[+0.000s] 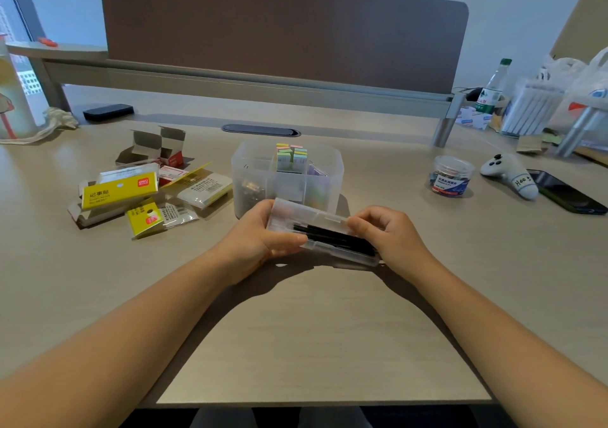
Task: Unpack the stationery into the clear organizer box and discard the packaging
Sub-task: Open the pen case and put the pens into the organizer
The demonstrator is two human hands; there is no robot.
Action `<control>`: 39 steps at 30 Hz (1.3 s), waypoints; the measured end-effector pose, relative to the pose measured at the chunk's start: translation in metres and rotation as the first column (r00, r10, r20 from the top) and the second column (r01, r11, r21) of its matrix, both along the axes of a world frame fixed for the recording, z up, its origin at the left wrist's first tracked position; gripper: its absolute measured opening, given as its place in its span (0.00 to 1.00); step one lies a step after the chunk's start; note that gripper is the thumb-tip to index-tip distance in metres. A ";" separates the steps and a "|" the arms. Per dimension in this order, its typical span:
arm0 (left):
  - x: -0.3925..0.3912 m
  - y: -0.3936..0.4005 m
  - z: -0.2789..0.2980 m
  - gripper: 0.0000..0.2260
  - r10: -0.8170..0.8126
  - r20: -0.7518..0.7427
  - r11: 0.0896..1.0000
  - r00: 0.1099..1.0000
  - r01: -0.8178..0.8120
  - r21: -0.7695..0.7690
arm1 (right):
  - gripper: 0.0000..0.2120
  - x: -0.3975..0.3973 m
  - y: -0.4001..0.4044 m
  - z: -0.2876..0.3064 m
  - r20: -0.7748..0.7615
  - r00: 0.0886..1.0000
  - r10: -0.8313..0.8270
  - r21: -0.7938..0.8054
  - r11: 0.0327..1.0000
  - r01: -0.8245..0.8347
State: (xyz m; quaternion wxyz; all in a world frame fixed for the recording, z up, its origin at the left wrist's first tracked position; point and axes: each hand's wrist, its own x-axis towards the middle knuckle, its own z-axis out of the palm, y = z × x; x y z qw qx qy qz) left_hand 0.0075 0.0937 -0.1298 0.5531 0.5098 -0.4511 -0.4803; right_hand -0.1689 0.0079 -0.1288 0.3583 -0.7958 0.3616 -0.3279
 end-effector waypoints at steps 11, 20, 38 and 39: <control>-0.003 0.004 0.001 0.23 0.131 0.583 0.991 0.802 -0.119 -0.059 | 0.05 0.010 -0.003 0.010 0.197 0.972 -0.130 0.307 0.949 0.065; -0.010 0.004 0.002 0.24 0.189 0.593 0.980 0.783 -0.191 -0.059 | 0.07 0.016 0.000 0.010 0.176 0.969 -0.174 0.206 0.969 0.137; -0.001 0.000 0.006 0.23 0.134 0.753 0.986 0.644 -0.163 -0.036 | 0.15 0.021 -0.003 -0.001 0.067 0.993 -0.099 0.097 0.991 0.092; -0.001 0.000 0.005 0.23 0.144 0.773 0.983 0.617 -0.181 -0.038 | 0.18 0.021 -0.002 -0.001 0.045 0.997 -0.068 0.097 0.993 0.064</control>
